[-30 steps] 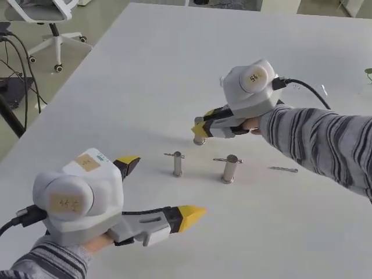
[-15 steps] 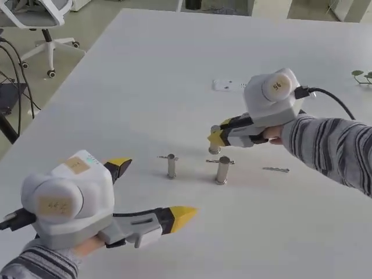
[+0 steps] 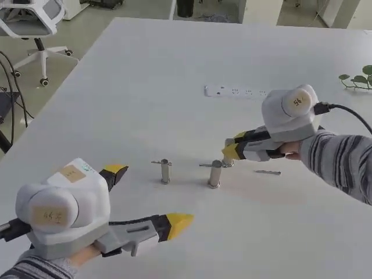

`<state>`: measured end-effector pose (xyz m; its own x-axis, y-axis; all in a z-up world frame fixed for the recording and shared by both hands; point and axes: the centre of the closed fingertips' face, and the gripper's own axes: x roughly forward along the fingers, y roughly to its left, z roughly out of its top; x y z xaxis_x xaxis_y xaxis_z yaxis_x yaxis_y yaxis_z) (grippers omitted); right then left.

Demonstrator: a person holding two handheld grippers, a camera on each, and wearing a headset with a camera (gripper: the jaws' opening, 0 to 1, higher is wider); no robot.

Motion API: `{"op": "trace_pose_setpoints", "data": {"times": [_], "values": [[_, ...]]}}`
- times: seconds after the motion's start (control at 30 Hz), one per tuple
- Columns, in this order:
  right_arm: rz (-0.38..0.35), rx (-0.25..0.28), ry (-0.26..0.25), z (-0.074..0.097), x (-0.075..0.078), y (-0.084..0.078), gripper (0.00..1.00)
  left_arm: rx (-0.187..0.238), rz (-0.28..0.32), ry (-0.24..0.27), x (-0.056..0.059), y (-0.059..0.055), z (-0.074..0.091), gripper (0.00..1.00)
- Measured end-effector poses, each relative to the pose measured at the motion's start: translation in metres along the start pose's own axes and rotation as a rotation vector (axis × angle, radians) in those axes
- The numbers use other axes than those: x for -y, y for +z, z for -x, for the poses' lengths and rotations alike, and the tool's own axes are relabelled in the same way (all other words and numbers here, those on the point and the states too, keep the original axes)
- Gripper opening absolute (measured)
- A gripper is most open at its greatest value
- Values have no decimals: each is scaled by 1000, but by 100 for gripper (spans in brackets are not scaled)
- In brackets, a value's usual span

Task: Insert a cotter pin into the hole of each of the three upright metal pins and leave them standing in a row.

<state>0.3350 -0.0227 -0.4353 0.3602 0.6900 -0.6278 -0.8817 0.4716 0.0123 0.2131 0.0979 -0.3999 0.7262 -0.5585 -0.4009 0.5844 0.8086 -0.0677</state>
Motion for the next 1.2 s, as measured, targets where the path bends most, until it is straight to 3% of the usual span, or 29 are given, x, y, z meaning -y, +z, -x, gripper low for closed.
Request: {"op": "trace_pose_setpoints", "data": {"times": [0.37, 0.6, 1.2], "values": [[-33, 6, -13, 19, -10, -16, 8, -2, -6, -10, 6, 1, 0, 89], [-10, 0, 1, 26, -24, -24, 8, 3, -11, -8, 5, 4, 0, 89], [-4, 18, 38, 31, -55, -38, 8, 8, -15, -10, 10, 4, 0, 89]]}}
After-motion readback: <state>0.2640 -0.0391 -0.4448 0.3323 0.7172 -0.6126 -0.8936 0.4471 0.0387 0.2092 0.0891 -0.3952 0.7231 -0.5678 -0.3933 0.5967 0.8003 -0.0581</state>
